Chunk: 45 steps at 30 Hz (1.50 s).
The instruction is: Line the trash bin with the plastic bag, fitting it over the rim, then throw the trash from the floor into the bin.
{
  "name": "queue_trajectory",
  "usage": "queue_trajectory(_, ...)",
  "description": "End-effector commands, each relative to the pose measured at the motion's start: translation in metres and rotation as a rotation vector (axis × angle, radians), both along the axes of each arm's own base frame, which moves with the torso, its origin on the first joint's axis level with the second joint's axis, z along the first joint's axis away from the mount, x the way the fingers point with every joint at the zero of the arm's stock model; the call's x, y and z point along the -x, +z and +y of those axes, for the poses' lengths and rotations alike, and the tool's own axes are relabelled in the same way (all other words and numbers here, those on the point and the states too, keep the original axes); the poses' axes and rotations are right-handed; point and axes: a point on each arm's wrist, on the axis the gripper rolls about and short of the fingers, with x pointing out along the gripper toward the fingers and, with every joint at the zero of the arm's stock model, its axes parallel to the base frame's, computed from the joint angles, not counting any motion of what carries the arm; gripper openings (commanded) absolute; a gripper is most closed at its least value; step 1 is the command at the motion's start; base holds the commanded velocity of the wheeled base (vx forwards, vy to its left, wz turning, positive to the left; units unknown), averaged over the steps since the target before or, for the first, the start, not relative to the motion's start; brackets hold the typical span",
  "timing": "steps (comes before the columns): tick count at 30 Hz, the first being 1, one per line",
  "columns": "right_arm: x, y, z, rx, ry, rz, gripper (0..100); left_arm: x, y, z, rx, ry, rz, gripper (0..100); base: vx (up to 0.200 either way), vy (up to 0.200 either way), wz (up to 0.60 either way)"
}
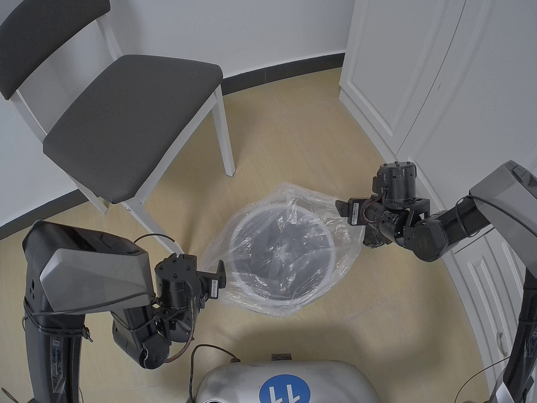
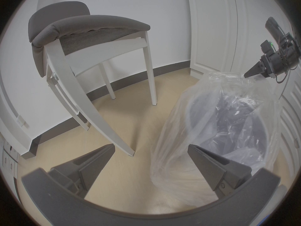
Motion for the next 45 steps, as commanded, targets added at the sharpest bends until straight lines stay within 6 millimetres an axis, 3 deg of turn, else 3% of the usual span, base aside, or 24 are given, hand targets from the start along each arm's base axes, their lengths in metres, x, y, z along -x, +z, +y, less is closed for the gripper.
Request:
queue_trajectory(1,-0.011,-0.019,0.005,-0.011,-0.004,-0.024,100,-0.01,-0.009,-0.001,-0.008,0.044,-0.007,100,0.0,0.0,0.0)
queue_trajectory(13,-0.017,-0.04,0.022,-0.028,0.023,-0.061,100,-0.045,-0.016,0.015,0.013,0.16,-0.061,100,0.0,0.0,0.0)
queue_trajectory(17,-0.023,-0.046,0.025,-0.03,0.02,-0.061,100,-0.048,-0.023,0.015,0.009,0.165,-0.055,100,0.0,0.0,0.0)
queue_trajectory(28,-0.047,-0.047,0.016,-0.077,-0.035,-0.114,100,-0.052,-0.017,0.009,0.044,0.162,-0.086,100,0.0,0.0,0.0)
queue_trajectory(34,-0.06,-0.064,0.008,-0.071,-0.062,-0.098,100,-0.068,-0.017,0.004,0.099,0.204,-0.14,100,0.0,0.0,0.0)
queue_trajectory(45,-0.074,-0.104,0.005,-0.04,-0.075,-0.048,100,-0.072,-0.034,0.005,0.079,0.215,-0.117,100,0.0,0.0,0.0)
